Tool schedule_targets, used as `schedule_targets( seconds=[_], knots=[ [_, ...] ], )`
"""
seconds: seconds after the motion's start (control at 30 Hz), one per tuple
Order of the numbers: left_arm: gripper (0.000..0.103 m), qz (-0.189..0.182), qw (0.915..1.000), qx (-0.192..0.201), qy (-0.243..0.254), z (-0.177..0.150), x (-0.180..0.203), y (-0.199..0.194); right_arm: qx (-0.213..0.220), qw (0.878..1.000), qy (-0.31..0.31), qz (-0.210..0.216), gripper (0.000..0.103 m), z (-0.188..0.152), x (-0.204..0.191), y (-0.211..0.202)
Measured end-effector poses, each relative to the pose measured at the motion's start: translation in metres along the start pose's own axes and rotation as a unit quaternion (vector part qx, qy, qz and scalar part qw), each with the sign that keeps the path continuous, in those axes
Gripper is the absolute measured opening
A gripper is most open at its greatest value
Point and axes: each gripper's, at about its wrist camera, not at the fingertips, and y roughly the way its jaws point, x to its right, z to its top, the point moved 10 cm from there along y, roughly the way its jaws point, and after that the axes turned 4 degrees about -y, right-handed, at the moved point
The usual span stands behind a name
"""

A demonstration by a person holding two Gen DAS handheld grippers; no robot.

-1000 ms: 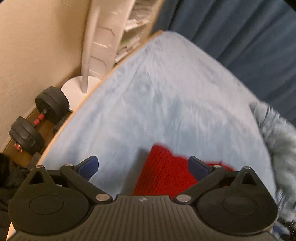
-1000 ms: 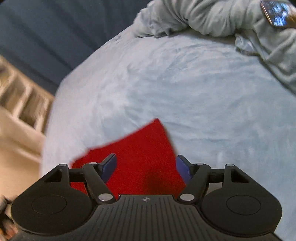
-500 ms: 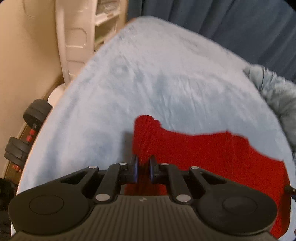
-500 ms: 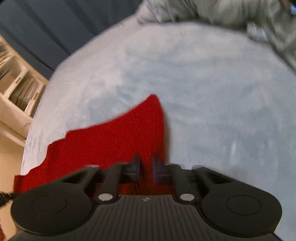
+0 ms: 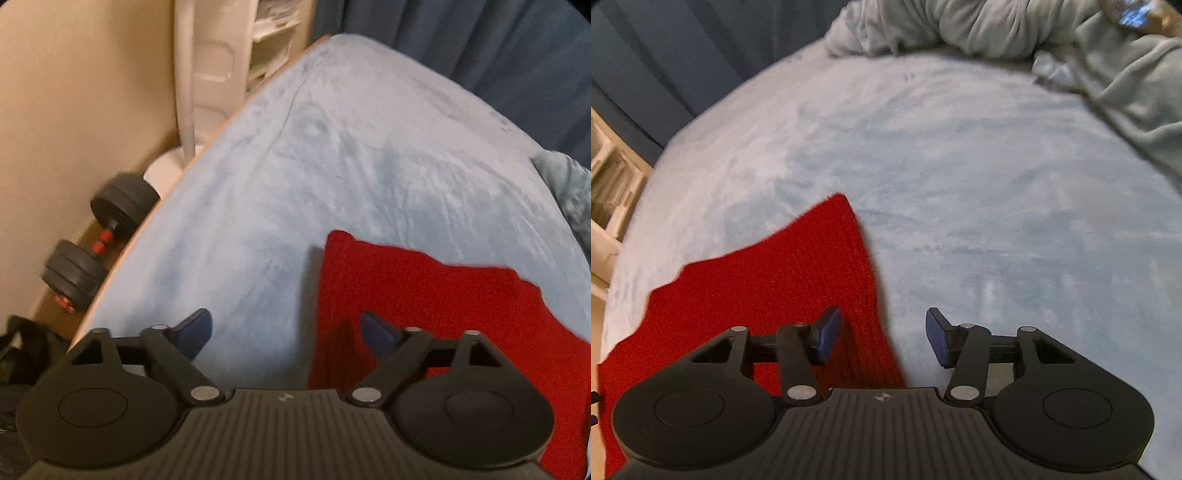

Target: Fold small clothes

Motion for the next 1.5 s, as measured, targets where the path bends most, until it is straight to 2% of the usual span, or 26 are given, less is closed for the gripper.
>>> schedule_targets(
  seconds=[0.07, 0.17, 0.27, 0.37, 0.47, 0.6, 0.77, 0.87, 1.1, 1.5],
  knots=[
    [0.103, 0.011, 0.9999, 0.001, 0.01, -0.023, -0.001, -0.023, 0.008, 1.0, -0.019, 0.014, 0.064, -0.016, -0.008, -0.034],
    [0.103, -0.004, 0.9997, -0.012, 0.022, -0.08, 0.003, -0.062, 0.006, 0.998, -0.056, 0.034, 0.07, -0.056, -0.024, -0.085],
    [0.103, -0.017, 0.9988, -0.031, 0.035, -0.141, 0.011, -0.102, 0.0, 0.994, -0.107, 0.03, 0.073, -0.105, -0.036, -0.131],
    [0.103, -0.008, 0.9975, -0.029, 0.064, -0.195, 0.019, -0.146, 0.007, 0.987, -0.162, 0.025, 0.073, -0.144, -0.05, -0.166],
    [0.103, -0.007, 0.9941, -0.025, 0.105, -0.224, 0.033, -0.173, 0.03, 0.979, -0.201, 0.027, 0.073, -0.17, -0.064, -0.195],
    [0.103, -0.01, 0.9916, 0.018, 0.127, -0.228, 0.045, -0.207, 0.058, 0.969, -0.237, 0.037, 0.073, -0.185, -0.084, -0.222],
    [0.103, -0.002, 0.9928, 0.046, 0.11, -0.223, 0.044, -0.234, 0.085, 0.969, -0.228, 0.049, 0.074, -0.183, -0.09, -0.249],
    [0.103, -0.004, 0.9936, 0.053, 0.1, -0.223, 0.043, -0.244, 0.095, 0.968, -0.226, 0.048, 0.074, -0.184, -0.09, -0.259],
    [0.103, 0.007, 0.9919, 0.064, 0.109, -0.226, 0.039, -0.256, 0.095, 0.97, -0.219, 0.053, 0.074, -0.188, -0.093, -0.264],
    [0.103, 0.005, 0.993, 0.061, 0.101, -0.223, 0.038, -0.251, 0.081, 0.975, -0.202, 0.046, 0.075, -0.19, -0.087, -0.253]
  ],
)
